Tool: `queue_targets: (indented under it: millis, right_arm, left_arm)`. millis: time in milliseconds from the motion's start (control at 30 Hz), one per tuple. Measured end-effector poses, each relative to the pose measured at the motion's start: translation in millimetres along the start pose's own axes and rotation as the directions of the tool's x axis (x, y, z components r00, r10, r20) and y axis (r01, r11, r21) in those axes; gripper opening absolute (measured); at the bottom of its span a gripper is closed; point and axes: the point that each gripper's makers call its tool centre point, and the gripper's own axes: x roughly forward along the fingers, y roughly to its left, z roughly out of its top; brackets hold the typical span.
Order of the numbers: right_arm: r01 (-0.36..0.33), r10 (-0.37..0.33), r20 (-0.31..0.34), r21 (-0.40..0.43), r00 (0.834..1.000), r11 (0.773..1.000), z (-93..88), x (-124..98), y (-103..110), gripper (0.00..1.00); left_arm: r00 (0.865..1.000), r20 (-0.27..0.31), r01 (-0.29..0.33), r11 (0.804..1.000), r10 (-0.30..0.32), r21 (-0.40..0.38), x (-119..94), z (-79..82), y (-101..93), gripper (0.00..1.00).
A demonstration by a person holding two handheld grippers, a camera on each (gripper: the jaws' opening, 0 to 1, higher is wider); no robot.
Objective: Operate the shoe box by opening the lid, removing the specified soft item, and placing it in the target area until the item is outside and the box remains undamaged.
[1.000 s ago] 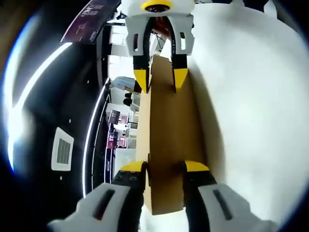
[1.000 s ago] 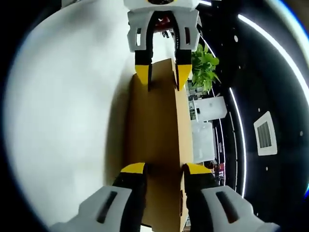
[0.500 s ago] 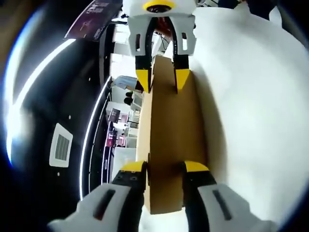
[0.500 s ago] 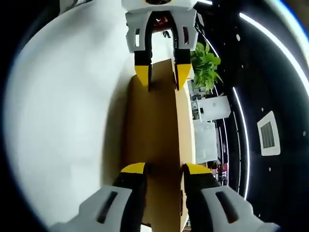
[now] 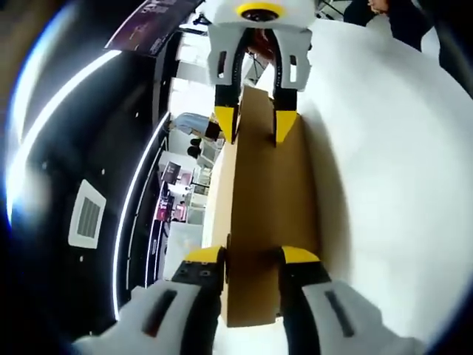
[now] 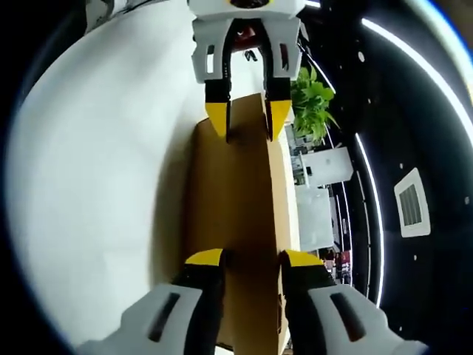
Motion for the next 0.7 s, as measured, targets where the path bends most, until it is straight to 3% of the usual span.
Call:
queue_targets:
  millis: [367, 700]
  right_arm:
    - [-0.012, 0.012, 0.029, -0.008, 1.0, 1.0, 5.7, 1.2, -4.9, 0.29]
    - [-0.019, 0.019, 0.027, 0.002, 0.999, 1.0, 6.8, 3.4, -6.3, 0.29]
  left_arm:
    - [0.999, -0.039, 0.011, 1.0, -0.011, 0.013, 2.8, -2.8, 3.0, 0.31]
    - [0.999, -0.038, 0.026, 0.999, -0.027, -0.025, 4.0, -3.0, 7.2, 0.3]
